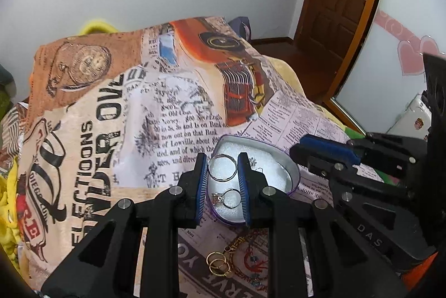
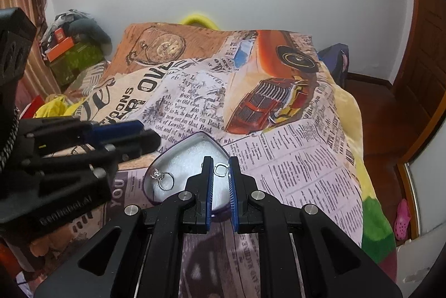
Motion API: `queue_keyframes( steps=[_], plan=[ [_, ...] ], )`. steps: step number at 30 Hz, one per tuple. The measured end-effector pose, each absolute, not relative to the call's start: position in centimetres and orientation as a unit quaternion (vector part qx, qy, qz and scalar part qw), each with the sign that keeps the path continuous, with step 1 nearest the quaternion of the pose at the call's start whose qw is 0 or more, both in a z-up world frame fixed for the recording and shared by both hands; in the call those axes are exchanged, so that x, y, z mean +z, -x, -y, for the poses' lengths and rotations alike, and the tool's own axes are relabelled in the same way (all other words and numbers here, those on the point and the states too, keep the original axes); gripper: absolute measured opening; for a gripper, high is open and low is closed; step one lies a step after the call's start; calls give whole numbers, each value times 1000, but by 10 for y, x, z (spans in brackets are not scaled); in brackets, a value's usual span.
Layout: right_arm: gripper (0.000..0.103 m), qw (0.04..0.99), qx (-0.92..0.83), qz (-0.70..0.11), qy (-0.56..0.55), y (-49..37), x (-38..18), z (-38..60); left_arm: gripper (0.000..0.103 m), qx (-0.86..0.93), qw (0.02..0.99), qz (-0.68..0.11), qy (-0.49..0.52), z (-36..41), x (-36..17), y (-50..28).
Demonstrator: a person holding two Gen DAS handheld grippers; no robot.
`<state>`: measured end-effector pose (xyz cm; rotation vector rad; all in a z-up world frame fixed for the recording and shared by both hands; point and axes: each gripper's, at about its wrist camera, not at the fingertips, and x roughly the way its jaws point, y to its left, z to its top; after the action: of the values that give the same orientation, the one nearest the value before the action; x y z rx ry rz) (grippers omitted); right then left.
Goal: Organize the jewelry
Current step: 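Open the left gripper over the tin foam while the right gripper releases its earring inside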
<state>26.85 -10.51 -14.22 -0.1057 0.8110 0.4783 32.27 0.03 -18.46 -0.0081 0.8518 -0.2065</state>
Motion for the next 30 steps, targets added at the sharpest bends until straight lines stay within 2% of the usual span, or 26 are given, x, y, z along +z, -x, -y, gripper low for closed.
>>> queue_keyframes(
  steps=[25, 30],
  plan=[
    [10, 865, 240, -435, 67, -280, -162, 95, 21, -115, 890, -442, -6, 4, -200, -326],
    [20, 867, 235, -433, 67, -276, -155, 95, 26, -106, 894, -435, -1, -2, -190, -320]
  ],
)
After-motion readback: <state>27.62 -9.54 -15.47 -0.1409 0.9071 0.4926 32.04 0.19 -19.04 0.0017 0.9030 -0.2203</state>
